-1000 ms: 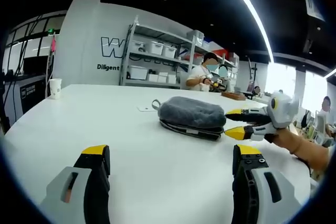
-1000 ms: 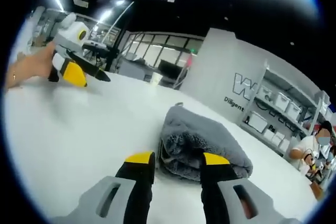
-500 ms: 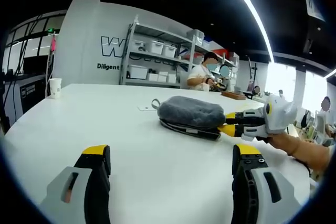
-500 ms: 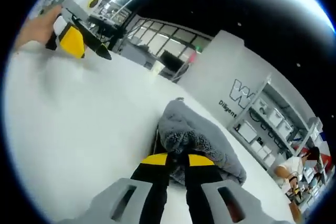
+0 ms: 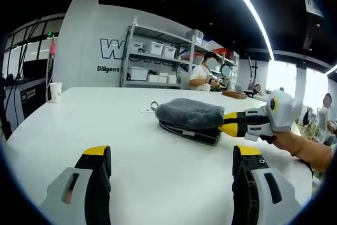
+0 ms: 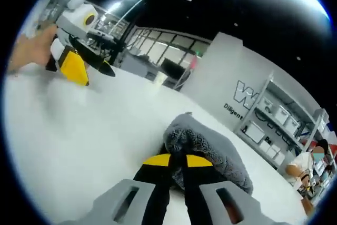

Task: Open the folded towel by lifting each exposed corner and separating the folded layers until the towel lies flat within the target outline without major curled edges

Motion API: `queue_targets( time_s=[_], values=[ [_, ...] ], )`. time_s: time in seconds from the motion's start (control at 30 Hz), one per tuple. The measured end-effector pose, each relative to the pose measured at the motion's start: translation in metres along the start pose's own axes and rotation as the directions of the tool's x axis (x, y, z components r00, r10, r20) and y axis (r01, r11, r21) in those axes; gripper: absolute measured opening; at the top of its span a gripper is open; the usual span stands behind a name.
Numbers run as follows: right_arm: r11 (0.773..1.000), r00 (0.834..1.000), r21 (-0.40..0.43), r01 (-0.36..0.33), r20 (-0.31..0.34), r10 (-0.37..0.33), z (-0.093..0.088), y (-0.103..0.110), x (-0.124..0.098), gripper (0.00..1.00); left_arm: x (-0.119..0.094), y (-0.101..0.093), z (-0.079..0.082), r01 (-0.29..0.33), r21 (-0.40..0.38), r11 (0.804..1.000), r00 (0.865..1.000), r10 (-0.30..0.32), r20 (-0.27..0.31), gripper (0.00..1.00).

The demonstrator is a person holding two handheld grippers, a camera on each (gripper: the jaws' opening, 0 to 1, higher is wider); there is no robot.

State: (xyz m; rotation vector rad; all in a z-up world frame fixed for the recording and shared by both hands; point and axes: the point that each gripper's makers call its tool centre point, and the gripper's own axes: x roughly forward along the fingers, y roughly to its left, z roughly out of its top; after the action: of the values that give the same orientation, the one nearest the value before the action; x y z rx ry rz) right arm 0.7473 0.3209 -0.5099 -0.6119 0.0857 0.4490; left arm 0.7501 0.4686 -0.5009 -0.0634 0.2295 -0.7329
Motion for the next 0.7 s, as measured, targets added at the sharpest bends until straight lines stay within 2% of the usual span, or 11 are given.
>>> queue_targets(
  time_s=[0.5, 0.7],
  values=[
    [0.997, 0.997, 0.04, -0.072, 0.042, 0.07, 0.021, 0.019, 0.004, 0.02, -0.002, -0.001, 0.001, 0.009, 0.009, 1.0, 1.0, -0.009, 0.003, 0.94],
    [0.993, 0.992, 0.046, -0.107, 0.078, 0.103, 0.028, 0.031, -0.003, 0.02, -0.001, 0.0, 0.001, 0.012, 0.007, 1.0, 1.0, -0.012, 0.0, 0.94]
  ],
)
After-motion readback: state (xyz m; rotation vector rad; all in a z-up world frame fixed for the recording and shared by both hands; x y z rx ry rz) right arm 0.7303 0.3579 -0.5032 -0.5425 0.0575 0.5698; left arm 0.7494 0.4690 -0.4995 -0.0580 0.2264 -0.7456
